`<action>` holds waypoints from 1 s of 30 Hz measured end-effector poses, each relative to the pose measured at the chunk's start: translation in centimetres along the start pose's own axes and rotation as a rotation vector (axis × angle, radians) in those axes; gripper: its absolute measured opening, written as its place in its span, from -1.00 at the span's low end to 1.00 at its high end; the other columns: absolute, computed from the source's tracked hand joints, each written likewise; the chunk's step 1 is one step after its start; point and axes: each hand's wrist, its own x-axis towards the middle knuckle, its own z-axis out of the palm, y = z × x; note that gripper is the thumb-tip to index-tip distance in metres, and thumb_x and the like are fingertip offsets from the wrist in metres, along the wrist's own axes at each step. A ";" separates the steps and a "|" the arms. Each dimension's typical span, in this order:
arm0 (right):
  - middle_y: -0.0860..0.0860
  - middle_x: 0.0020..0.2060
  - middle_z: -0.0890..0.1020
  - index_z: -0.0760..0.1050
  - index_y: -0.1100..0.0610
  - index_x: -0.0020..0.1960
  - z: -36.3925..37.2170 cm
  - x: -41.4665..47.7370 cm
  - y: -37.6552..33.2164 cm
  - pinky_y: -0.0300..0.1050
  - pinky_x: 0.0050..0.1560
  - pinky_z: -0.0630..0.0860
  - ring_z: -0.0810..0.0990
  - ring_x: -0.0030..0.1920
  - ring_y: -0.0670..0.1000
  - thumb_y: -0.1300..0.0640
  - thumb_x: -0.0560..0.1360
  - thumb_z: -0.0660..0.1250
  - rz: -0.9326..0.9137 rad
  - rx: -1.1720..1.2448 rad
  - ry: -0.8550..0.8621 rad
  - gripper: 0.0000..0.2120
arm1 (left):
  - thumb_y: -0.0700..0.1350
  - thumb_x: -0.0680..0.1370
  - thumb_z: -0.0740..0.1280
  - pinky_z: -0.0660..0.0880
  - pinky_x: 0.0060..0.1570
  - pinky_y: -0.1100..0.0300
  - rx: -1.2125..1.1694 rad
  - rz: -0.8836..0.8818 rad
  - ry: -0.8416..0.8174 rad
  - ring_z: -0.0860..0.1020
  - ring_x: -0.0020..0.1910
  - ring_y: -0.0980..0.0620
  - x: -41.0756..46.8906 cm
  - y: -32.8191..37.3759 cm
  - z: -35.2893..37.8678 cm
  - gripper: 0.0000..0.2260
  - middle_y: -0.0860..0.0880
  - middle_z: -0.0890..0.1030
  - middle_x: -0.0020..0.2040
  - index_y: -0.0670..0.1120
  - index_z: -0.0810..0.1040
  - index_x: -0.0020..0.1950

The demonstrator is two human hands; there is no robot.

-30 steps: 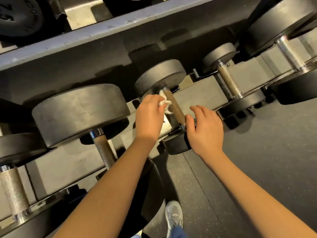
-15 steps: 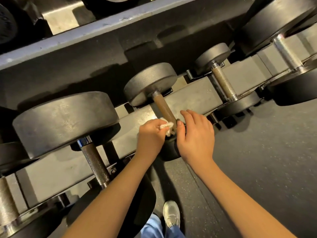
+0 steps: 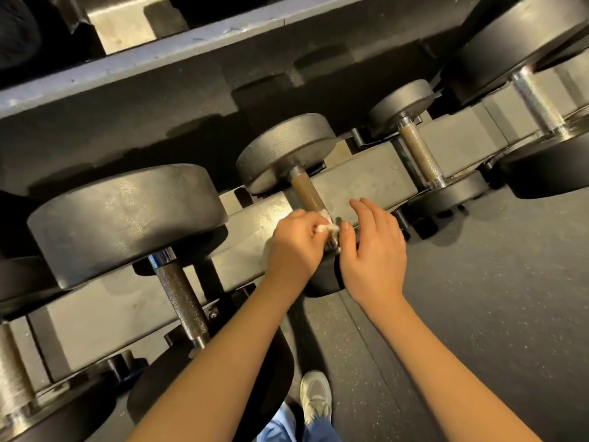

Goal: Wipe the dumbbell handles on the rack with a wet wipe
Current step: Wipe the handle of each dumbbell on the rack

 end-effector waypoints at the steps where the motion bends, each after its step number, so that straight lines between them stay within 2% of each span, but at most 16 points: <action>1: 0.10 0.28 0.50 0.44 0.18 0.33 -0.1 0.0 0.1 0.04 0.27 0.33 0.42 0.28 0.08 -0.03 0.56 0.04 0.024 0.031 -0.007 -0.53 | -0.15 0.52 0.35 0.53 -0.11 0.03 0.015 0.005 -0.012 0.54 -0.13 0.01 0.0 -0.1 -0.2 -0.89 -0.02 0.58 -0.12 -0.12 0.65 -0.03; 3: 0.10 0.31 0.46 0.37 0.17 0.38 -0.5 0.6 0.5 0.03 0.31 0.28 0.35 0.32 0.06 0.02 0.61 0.06 0.123 0.129 -0.036 -0.58 | -0.17 0.54 0.34 0.45 -0.09 0.20 0.045 -0.034 0.016 0.51 -0.10 0.05 0.8 -0.3 -1.0 -0.89 -0.01 0.55 -0.07 -0.12 0.64 0.01; 5: 0.11 0.34 0.41 0.30 0.18 0.43 -0.8 1.8 1.2 -0.02 0.33 0.23 0.30 0.35 0.06 0.06 0.64 0.08 0.221 0.199 -0.049 -0.60 | -0.18 0.57 0.30 0.28 -0.15 0.42 0.067 -0.112 0.094 0.43 -0.11 0.12 2.3 -0.3 -1.8 -0.87 0.00 0.51 -0.01 -0.12 0.61 0.07; 7: 0.09 0.37 0.38 0.28 0.16 0.44 -0.9 2.9 1.5 -0.03 0.36 0.22 0.28 0.38 0.05 0.04 0.64 0.08 0.245 0.187 -0.074 -0.59 | -0.17 0.59 0.28 0.31 -0.20 0.47 0.089 -0.160 0.149 0.43 -0.14 0.17 3.7 -0.3 -2.2 -0.86 -0.01 0.54 0.01 -0.12 0.60 0.09; 9: 0.06 0.38 0.38 0.30 0.14 0.43 -0.8 3.2 1.4 -0.05 0.35 0.23 0.29 0.38 0.03 0.01 0.64 0.07 0.239 0.181 -0.097 -0.59 | -0.16 0.59 0.29 0.41 -0.18 0.43 0.079 -0.171 0.179 0.51 -0.13 0.12 4.4 -0.3 -2.0 -0.86 -0.03 0.59 -0.01 -0.11 0.62 0.08; 10: 0.05 0.37 0.38 0.31 0.13 0.43 -0.8 3.2 1.4 -0.06 0.34 0.24 0.30 0.38 0.02 0.00 0.64 0.07 0.246 0.187 -0.106 -0.59 | -0.15 0.58 0.30 0.49 -0.12 0.30 0.055 -0.187 0.172 0.54 -0.11 0.08 4.2 -0.2 -1.7 -0.86 -0.04 0.60 -0.04 -0.11 0.63 0.07; 12: 0.04 0.36 0.40 0.32 0.11 0.42 -0.8 3.2 1.4 -0.07 0.31 0.25 0.30 0.37 0.01 -0.01 0.64 0.07 0.258 0.198 -0.116 -0.60 | -0.13 0.56 0.34 0.54 -0.07 0.08 -0.007 -0.196 0.103 0.56 -0.13 0.04 2.8 -0.1 -1.1 -0.88 -0.04 0.62 -0.10 -0.10 0.65 0.03; 14: 0.03 0.35 0.41 0.34 0.11 0.40 -0.8 3.2 1.4 -0.06 0.29 0.26 0.31 0.36 0.01 -0.02 0.63 0.07 0.260 0.196 -0.119 -0.60 | -0.14 0.53 0.38 0.56 -0.10 0.04 -0.044 -0.141 -0.002 0.58 -0.17 0.05 0.8 0.1 -0.6 -0.91 -0.03 0.63 -0.16 -0.11 0.67 -0.03; 17: 0.02 0.33 0.43 0.35 0.10 0.39 -0.8 3.1 1.2 -0.09 0.27 0.26 0.31 0.35 -0.01 -0.03 0.63 0.07 0.266 0.189 -0.128 -0.60 | -0.20 0.50 0.39 0.51 -0.07 0.16 0.025 -0.027 -0.040 0.56 -0.12 0.05 -0.1 0.1 -1.0 -0.90 -0.05 0.64 -0.10 -0.14 0.67 -0.02; 19: 0.01 0.33 0.43 0.35 0.10 0.39 -0.7 3.0 1.2 -0.11 0.26 0.26 0.31 0.34 -0.02 -0.04 0.63 0.06 0.265 0.189 -0.134 -0.60 | -0.20 0.53 0.34 0.40 -0.06 0.29 0.047 -0.052 0.016 0.53 -0.07 0.06 1.4 0.3 -1.8 -0.87 -0.04 0.61 -0.04 -0.15 0.65 0.03; 23: 0.00 0.32 0.44 0.37 0.10 0.38 -0.7 3.0 1.2 -0.16 0.22 0.25 0.32 0.34 -0.04 -0.04 0.63 0.06 0.262 0.198 -0.135 -0.61 | -0.17 0.57 0.30 0.44 0.02 0.27 0.032 -0.110 0.170 0.53 -0.03 0.08 4.5 0.9 -3.1 -0.84 -0.02 0.60 0.01 -0.14 0.63 0.10; 26: 0.00 0.29 0.46 0.40 0.10 0.35 -0.6 2.9 1.3 -0.23 0.15 0.22 0.33 0.31 -0.05 -0.03 0.63 0.06 0.241 0.185 -0.130 -0.63 | -0.17 0.57 0.31 0.33 -0.16 0.46 0.050 -0.090 0.209 0.49 -0.13 0.09 3.8 0.8 -2.2 -0.88 -0.03 0.57 -0.08 -0.15 0.62 0.03; 28: 0.00 0.28 0.47 0.41 0.10 0.33 -0.5 2.9 1.3 -0.24 0.13 0.21 0.34 0.30 -0.04 -0.03 0.63 0.07 0.239 0.185 -0.129 -0.64 | -0.18 0.55 0.34 0.31 -0.22 0.43 0.066 0.005 0.174 0.48 -0.20 0.05 2.1 0.7 -0.9 -0.92 -0.05 0.55 -0.15 -0.16 0.62 -0.04; 30: 0.01 0.28 0.48 0.42 0.10 0.32 -0.6 3.0 1.3 -0.23 0.13 0.21 0.34 0.30 -0.03 -0.02 0.63 0.08 0.241 0.187 -0.131 -0.64 | -0.20 0.53 0.36 0.40 -0.26 0.28 0.102 0.109 0.126 0.50 -0.25 0.02 1.0 0.5 0.0 -0.94 -0.07 0.55 -0.18 -0.16 0.62 -0.06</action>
